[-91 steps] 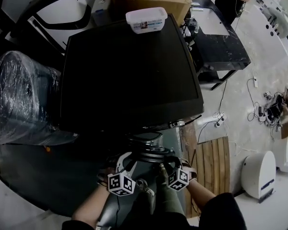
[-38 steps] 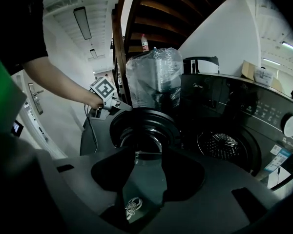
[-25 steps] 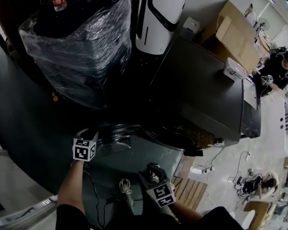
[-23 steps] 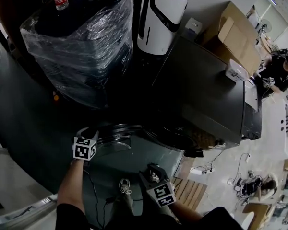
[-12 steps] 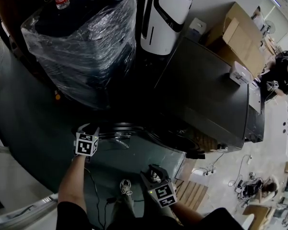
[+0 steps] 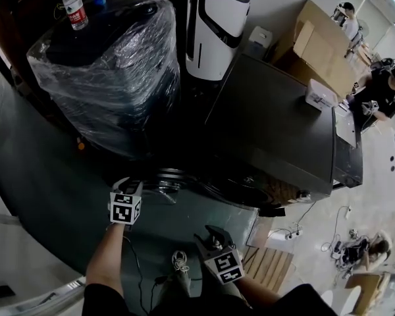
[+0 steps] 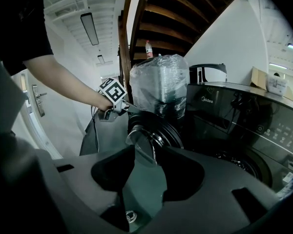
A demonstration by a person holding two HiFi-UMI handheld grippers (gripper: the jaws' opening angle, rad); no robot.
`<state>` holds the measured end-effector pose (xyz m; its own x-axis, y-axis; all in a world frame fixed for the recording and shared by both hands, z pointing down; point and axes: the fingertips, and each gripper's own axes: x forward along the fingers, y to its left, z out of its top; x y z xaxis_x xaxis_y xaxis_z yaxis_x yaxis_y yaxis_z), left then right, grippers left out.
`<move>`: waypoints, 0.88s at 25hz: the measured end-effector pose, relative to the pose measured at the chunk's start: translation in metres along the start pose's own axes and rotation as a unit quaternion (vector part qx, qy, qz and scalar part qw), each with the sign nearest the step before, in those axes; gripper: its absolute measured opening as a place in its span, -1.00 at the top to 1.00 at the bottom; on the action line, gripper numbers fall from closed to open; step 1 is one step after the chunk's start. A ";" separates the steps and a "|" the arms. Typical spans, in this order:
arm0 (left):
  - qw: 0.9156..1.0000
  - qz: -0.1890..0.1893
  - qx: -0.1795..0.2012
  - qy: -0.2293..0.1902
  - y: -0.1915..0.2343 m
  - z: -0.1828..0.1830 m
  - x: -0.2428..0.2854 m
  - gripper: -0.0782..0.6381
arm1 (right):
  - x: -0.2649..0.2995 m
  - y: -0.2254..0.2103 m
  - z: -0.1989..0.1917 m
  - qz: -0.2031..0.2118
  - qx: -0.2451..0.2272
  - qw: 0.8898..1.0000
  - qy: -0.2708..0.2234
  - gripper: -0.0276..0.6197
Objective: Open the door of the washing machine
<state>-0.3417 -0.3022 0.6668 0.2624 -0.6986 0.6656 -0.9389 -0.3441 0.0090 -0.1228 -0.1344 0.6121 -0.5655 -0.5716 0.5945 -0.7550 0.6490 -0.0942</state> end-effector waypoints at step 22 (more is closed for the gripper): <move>0.985 -0.038 -0.007 -0.170 -0.078 0.014 -0.192 0.68 | -0.085 0.037 0.059 -0.127 -0.044 0.987 -0.093 0.90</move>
<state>-0.3162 -0.1499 0.5278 0.3892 -0.8416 0.3745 -0.9159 -0.3967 0.0604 -0.1222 -0.0920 0.5109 -0.4182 -0.7986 0.4328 -0.8537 0.5083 0.1132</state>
